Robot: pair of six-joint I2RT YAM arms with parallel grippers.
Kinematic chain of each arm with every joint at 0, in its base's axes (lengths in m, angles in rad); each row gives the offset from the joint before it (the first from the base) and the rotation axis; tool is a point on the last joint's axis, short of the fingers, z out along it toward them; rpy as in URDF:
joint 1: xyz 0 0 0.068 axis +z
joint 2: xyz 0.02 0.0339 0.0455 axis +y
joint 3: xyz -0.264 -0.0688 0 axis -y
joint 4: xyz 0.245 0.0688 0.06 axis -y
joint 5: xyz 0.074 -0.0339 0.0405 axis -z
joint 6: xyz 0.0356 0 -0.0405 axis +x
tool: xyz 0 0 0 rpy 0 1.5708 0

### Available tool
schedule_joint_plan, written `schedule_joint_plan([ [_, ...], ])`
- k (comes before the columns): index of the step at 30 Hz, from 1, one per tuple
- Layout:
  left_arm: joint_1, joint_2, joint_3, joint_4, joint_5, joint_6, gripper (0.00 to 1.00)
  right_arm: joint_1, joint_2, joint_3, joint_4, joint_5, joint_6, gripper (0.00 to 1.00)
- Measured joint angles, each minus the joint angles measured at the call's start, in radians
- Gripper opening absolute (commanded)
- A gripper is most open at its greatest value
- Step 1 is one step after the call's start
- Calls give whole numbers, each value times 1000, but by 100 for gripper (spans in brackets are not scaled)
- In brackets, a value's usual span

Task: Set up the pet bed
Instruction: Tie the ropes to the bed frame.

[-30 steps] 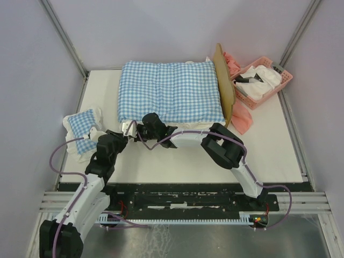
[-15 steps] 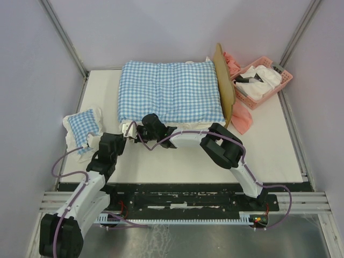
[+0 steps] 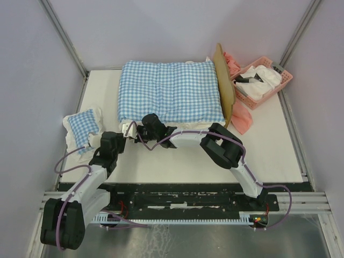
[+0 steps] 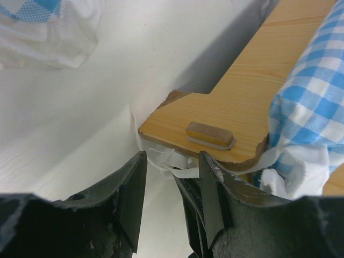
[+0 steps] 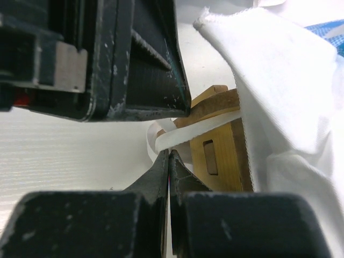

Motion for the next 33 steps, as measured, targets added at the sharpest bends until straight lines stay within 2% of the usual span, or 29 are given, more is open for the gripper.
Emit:
schedule_joint_plan([
  [5,3,35,-5,21,3,-21,47,0,0,0,0,0,0,2],
  [15,10,82,-14,70,5,-57,37,0,0,0,2,-2,0,2],
  [18,14,98,-17,96,3,-67,26,0,0,0,4,-4,0,2],
  [21,17,111,-17,134,5,-76,6,0,0,0,7,-4,0,2],
  [22,17,114,-17,145,5,-80,3,0,0,0,8,-5,0,6],
  [25,18,117,-20,175,5,-85,3,0,0,-4,22,-11,-5,27],
  [27,18,117,-24,187,5,-87,3,0,-6,-22,43,-10,-16,38],
  [30,19,109,-36,200,4,-92,3,0,-39,-101,84,-17,-72,47],
  [33,19,102,-40,202,4,-93,3,0,-86,-207,122,-39,-171,49],
])
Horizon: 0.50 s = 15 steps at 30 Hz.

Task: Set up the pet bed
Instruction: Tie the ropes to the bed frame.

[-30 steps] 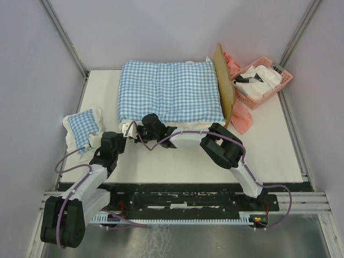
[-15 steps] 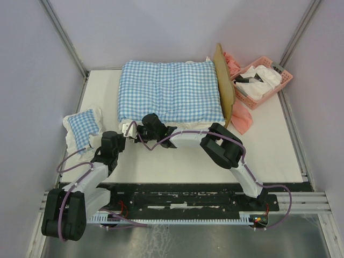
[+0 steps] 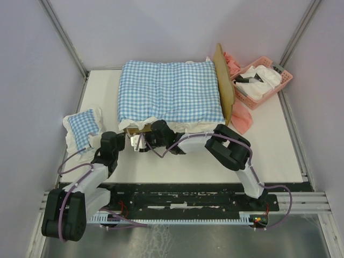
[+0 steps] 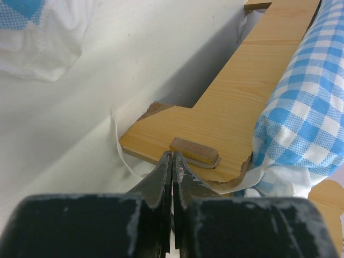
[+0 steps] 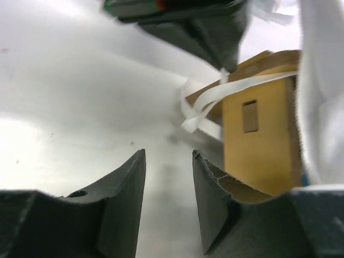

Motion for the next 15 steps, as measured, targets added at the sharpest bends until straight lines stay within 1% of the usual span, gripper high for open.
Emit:
schedule_joint_plan([
  [2,2,-1,0,1,0,0,3,2,-19,-47,8,-14,-80,52],
  [6,2,0,0,2,2,-11,3,26,-21,-81,28,-8,-262,52],
  [8,2,0,0,1,2,-15,3,49,-21,-87,36,2,-357,52],
  [15,8,-3,0,-6,2,-18,3,90,-2,-84,73,23,-607,49],
])
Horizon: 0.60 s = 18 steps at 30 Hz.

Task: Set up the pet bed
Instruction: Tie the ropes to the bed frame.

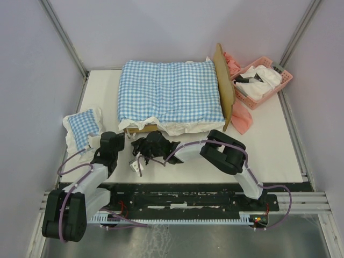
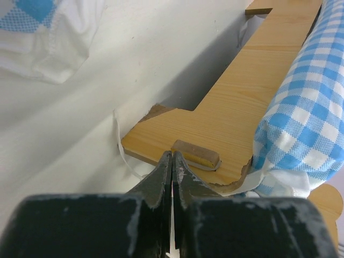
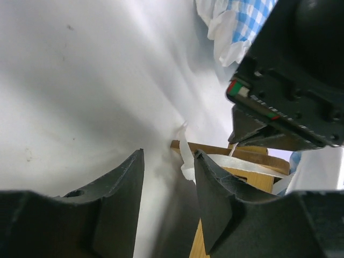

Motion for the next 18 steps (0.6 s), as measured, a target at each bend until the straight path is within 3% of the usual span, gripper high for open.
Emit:
schedule_joint_plan([
  [18,31,-95,74,-176,0,51,3,-32,70,-2,35,53,-436,43],
])
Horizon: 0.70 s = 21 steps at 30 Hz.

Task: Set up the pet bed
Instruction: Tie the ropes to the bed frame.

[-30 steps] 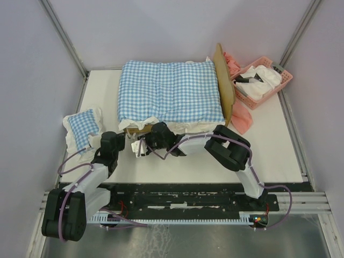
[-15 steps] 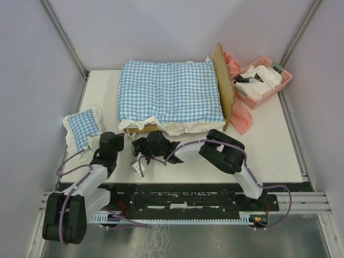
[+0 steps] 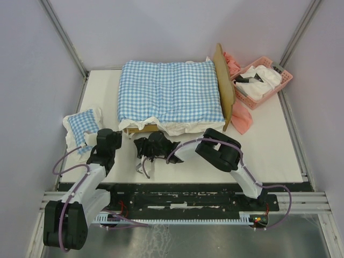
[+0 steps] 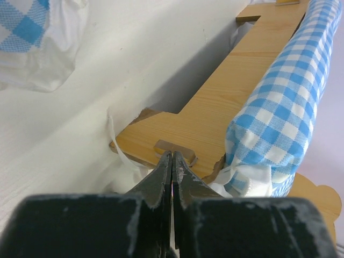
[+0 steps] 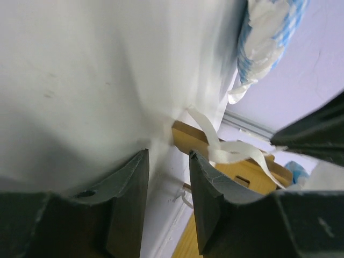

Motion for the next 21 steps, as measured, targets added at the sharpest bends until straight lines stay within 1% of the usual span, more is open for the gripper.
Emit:
schedule_joint_plan([
  [5,0,7,19,-13,8,1,3,20,60,26,59,32,-96,44],
  [12,0,16,20,-25,27,0,3,34,134,121,118,58,-154,44],
  [17,0,33,20,-27,45,0,3,40,162,188,84,106,-172,46],
  [21,0,33,21,-29,45,0,3,45,165,209,53,146,-174,46],
])
